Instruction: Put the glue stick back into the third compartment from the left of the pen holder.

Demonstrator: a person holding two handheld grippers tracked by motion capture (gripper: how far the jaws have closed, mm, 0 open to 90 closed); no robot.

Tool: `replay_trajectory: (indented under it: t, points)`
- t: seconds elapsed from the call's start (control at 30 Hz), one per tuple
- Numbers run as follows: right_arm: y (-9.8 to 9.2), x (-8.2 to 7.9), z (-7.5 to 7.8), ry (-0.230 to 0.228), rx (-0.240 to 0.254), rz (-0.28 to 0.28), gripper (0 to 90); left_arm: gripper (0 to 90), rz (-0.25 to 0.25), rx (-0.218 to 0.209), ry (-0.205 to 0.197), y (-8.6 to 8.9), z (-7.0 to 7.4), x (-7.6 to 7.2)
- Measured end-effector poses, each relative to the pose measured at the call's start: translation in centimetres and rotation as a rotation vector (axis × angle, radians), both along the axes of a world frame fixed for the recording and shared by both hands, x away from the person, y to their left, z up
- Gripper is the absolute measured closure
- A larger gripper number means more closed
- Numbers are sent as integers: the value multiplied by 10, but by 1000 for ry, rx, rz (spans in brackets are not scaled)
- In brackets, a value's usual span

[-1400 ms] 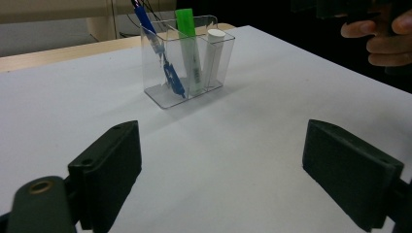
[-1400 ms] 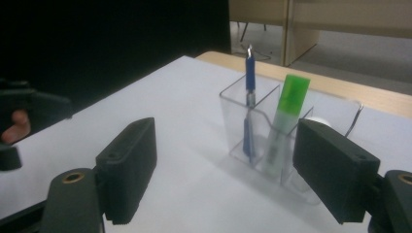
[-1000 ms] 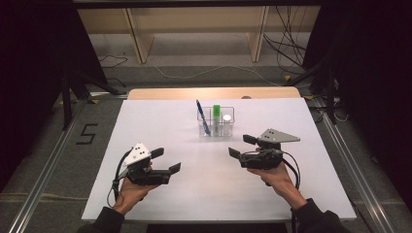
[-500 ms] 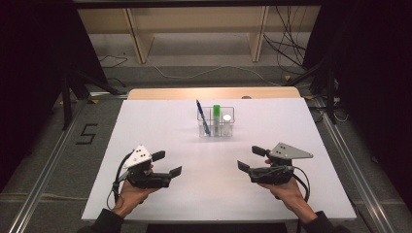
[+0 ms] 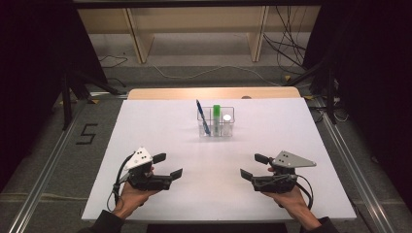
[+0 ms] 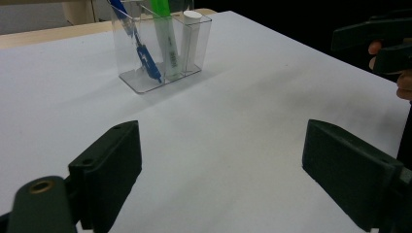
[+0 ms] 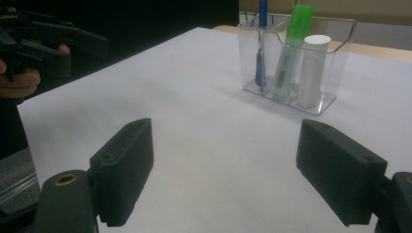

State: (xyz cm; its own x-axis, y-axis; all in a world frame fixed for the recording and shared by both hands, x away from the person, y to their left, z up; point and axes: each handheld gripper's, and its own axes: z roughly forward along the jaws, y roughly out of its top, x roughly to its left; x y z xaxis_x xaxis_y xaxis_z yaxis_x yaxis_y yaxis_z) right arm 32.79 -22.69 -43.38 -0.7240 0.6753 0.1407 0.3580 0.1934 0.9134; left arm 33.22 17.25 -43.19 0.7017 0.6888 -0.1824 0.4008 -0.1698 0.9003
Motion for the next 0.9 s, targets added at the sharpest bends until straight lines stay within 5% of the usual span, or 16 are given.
replay_trajectory:
  t: [0.9]
  points:
    - [-9, -5, -5, 3, -4, -16, 222, 141, 14, -12, -11, 2, 0, 0]
